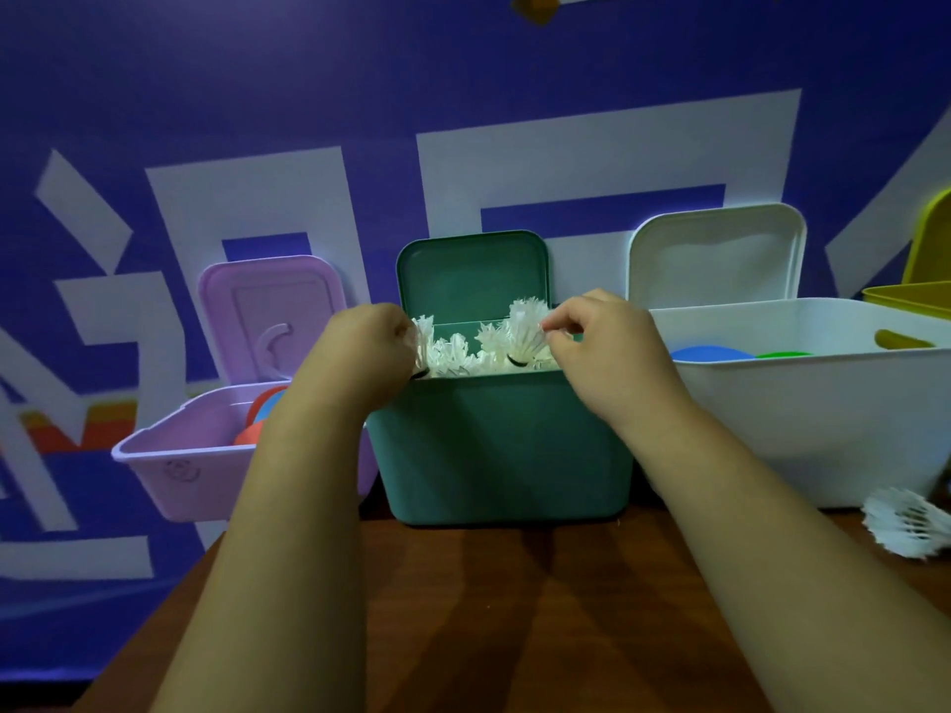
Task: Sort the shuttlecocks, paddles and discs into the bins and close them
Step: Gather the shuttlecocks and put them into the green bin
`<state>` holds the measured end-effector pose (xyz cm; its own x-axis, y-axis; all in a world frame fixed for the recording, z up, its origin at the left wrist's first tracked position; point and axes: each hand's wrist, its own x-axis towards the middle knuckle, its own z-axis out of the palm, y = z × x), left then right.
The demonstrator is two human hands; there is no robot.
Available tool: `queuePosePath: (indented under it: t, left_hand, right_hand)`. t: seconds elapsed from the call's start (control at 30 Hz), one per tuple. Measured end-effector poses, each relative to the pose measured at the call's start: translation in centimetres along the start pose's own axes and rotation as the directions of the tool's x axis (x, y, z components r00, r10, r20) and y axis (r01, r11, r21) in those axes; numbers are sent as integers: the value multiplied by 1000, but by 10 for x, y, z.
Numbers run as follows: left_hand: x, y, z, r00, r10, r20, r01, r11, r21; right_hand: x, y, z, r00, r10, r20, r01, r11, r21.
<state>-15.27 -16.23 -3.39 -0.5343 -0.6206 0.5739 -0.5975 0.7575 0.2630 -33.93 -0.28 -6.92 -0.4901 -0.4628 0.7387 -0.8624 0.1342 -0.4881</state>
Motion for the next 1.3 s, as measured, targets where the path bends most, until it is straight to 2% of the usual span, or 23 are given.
queuePosePath:
  t: [0.13, 0.17, 0.27, 0.3, 0.5, 0.6, 0.7, 0.8, 0.87, 0.97, 1.03, 1.13, 1.3]
  left_hand:
    - [-1, 3, -9, 978, -11, -207, -6, 996, -86]
    - [-1, 2, -10, 984, -11, -178, -6, 996, -92]
    - [-4, 3, -9, 998, 5, 64, -2, 999, -45]
    - [-6, 2, -6, 995, 14, 98, -11, 999, -34]
    - [-1, 3, -10, 998, -46, -45, 43, 996, -74]
    - [-2, 5, -9, 999, -35, 24, 38, 991, -129]
    - [-3, 4, 4, 997, -13, 76, 19, 997, -80]
    - [1, -2, 18, 999, -30, -28, 28, 998, -64]
    - [6, -6, 23, 987, -40, -157, 23, 994, -105]
    - [11, -6, 21, 918, -72, -391, -2, 983, -185]
    - [13, -1, 18, 883, -85, -462, -38, 967, -251]
    - [11, 8, 19, 864, -101, -493, -62, 951, -303]
    - [32, 18, 29, 909, -89, -408, -65, 936, -347]
  right_hand:
    - [-3, -2, 1, 998, -2, 64, 4, 999, -32]
    - [-4, -2, 0, 996, 1, 95, 4, 999, -46]
    - [-4, -3, -1, 980, 35, 197, -17, 995, -96]
    - [-3, -3, -1, 978, 44, 205, -24, 995, -99]
    - [-2, -3, -4, 975, 59, 215, -46, 997, -64]
    - [-2, -5, -6, 986, 46, 158, -49, 999, 15]
    - [-3, -8, -3, 991, 18, 131, -20, 1000, 15]
    - [-7, -9, 4, 990, -8, 144, 11, 1000, -20]
    - [-8, -9, 6, 990, 0, 141, 5, 999, -37]
    - [-9, -8, 8, 993, -10, 122, 19, 997, -69]
    - [-9, -8, 8, 993, -16, 115, 25, 997, -77]
    - [-9, -8, 7, 992, -14, 129, 24, 997, -78]
    - [-6, -5, 6, 991, -7, 135, 13, 999, -41]
